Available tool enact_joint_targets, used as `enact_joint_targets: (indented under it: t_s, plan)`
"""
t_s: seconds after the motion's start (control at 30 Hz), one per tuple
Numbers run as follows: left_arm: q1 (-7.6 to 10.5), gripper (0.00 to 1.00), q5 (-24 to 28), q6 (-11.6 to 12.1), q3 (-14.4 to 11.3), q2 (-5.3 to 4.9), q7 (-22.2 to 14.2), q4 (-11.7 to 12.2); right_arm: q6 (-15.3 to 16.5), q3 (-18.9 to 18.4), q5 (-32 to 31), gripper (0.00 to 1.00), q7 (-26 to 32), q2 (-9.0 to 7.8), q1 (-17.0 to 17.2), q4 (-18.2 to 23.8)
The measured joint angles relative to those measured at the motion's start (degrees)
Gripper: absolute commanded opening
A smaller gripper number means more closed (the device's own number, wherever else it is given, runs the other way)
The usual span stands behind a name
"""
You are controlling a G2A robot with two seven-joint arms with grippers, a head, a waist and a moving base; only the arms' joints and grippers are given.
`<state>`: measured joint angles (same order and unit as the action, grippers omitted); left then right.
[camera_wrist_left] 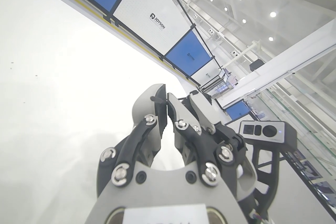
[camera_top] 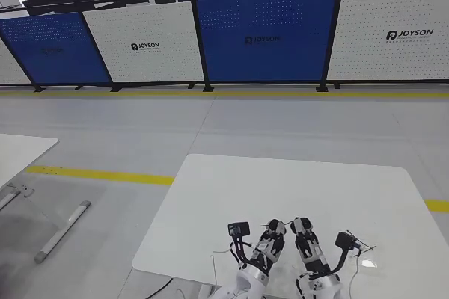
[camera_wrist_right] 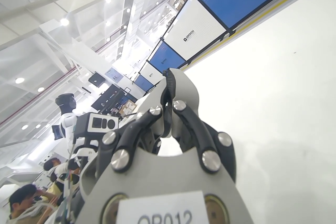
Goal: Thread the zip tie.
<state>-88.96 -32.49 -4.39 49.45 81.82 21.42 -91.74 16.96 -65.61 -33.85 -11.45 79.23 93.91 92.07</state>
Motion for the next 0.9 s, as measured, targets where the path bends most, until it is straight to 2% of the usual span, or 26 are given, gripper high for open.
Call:
enact_joint_targets:
  t_s: [0.07, 0.1, 0.2, 0.33, 0.37, 0.5, 0.57, 0.6, 0.7, 0.73, 0.83, 0.9]
  plan:
    - [-0.04, 0.0, -0.12, -0.08, 0.0, 0.0, 0.01, -0.06, 0.13, -0.07, 0.01, 0.0, -0.14, -0.02, 0.15, 0.21]
    - [-0.06, 0.25, -0.16, -0.18, 0.01, 0.01, 0.01, -0.1, 0.22, -0.18, 0.02, 0.0, -0.29, -0.04, 0.3, 0.37]
    - [-0.03, 0.58, -0.17, -0.45, 0.03, 0.05, -0.01, -0.22, 0.36, -0.47, 0.07, 0.0, -0.5, -0.11, 0.68, 0.75]
    - [0.02, 0.66, -0.24, -0.69, 0.13, 0.09, 0.09, -0.41, 0.35, -0.8, 0.21, 0.0, -0.53, -0.18, 0.95, 0.98]
    - [0.01, 0.74, -0.26, -0.73, 0.19, 0.1, 0.17, -0.47, 0.29, -0.86, 0.21, 0.0, -0.53, -0.19, 0.98, 1.01]
    - [-0.12, 0.69, -0.56, -0.82, 0.37, 0.1, 0.61, -0.64, 0.09, -1.14, 0.38, 0.0, -0.7, -0.21, 1.0, 0.96]
    - [-0.17, 0.58, -0.66, -0.83, 0.44, 0.1, 0.68, -0.69, 0.05, -1.22, 0.46, 0.0, -0.82, -0.21, 0.97, 0.9]
    - [-0.2, 0.49, -0.69, -0.83, 0.51, 0.1, 0.73, -0.73, 0.05, -1.26, 0.49, 0.0, -0.89, -0.21, 0.95, 0.85]
    - [-0.27, 0.4, -0.68, -0.7, 0.64, 0.1, 0.86, -0.83, 0.12, -1.3, 0.6, 0.0, -1.0, -0.21, 0.85, 0.69]
    - [-0.28, 0.4, -0.68, -0.65, 0.67, 0.1, 0.88, -0.83, 0.16, -1.3, 0.64, 0.0, -1.03, -0.21, 0.83, 0.64]
    - [-0.28, 0.28, -0.66, -0.55, 0.76, 0.12, 0.88, -0.78, 0.34, -1.31, 0.77, 0.0, -1.14, -0.2, 0.74, 0.46]
    - [-0.2, 0.15, -0.46, -0.41, 0.87, 0.14, 0.86, -0.71, 0.37, -1.33, 0.76, 0.0, -1.26, -0.19, 0.72, 0.39]
